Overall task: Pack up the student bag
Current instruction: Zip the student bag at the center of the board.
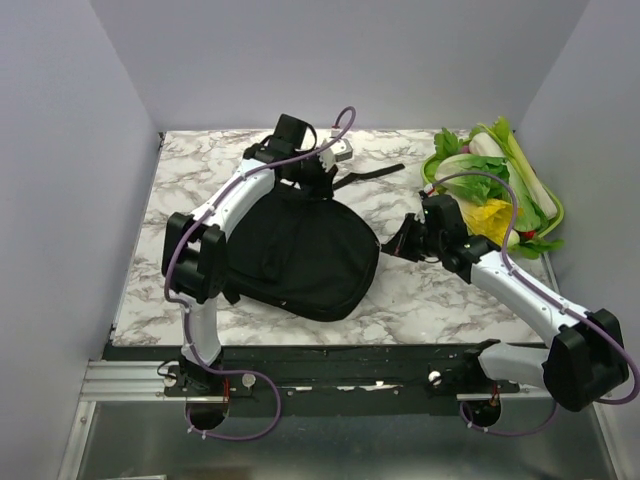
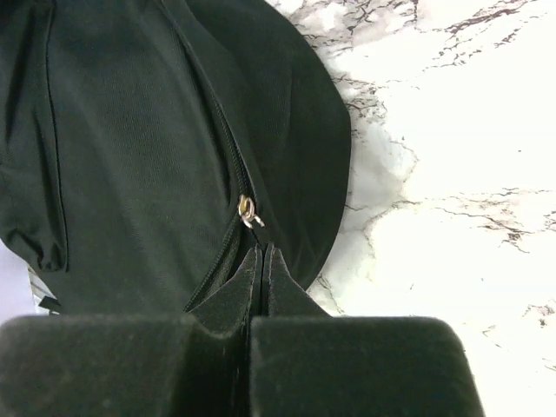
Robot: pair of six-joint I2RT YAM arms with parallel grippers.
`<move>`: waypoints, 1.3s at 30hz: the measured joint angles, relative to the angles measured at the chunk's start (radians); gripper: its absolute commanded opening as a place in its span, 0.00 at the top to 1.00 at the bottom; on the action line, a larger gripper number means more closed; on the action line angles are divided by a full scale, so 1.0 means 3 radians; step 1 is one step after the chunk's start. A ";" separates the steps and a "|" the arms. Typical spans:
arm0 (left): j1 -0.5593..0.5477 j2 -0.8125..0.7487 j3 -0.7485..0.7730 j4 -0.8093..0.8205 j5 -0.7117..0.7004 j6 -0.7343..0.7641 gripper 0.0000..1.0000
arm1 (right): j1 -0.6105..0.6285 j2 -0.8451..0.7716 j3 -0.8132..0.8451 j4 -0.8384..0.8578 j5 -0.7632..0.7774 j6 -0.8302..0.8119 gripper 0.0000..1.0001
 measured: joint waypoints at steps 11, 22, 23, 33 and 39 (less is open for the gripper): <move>-0.0623 0.0704 0.1631 -0.0958 0.0739 0.1139 0.54 | 0.0003 -0.0048 -0.0080 0.0001 -0.0079 -0.0036 0.99; -0.0676 0.1288 0.1883 -0.2141 0.0760 0.2628 0.60 | 0.0004 -0.0136 -0.0114 0.0057 -0.0111 0.0042 0.99; -0.0674 0.1283 0.1884 -0.2158 0.0760 0.2726 0.60 | 0.0004 -0.0137 -0.0125 0.0061 -0.0116 0.0048 0.99; -0.0655 0.1180 0.1923 -0.2305 0.0792 0.2911 0.60 | 0.0004 -0.0156 -0.0193 0.0135 -0.0146 0.0070 0.99; -0.0641 0.0969 0.1878 -0.2349 0.0931 0.2871 0.60 | 0.0004 -0.0159 -0.0193 0.0137 -0.0150 0.0069 0.99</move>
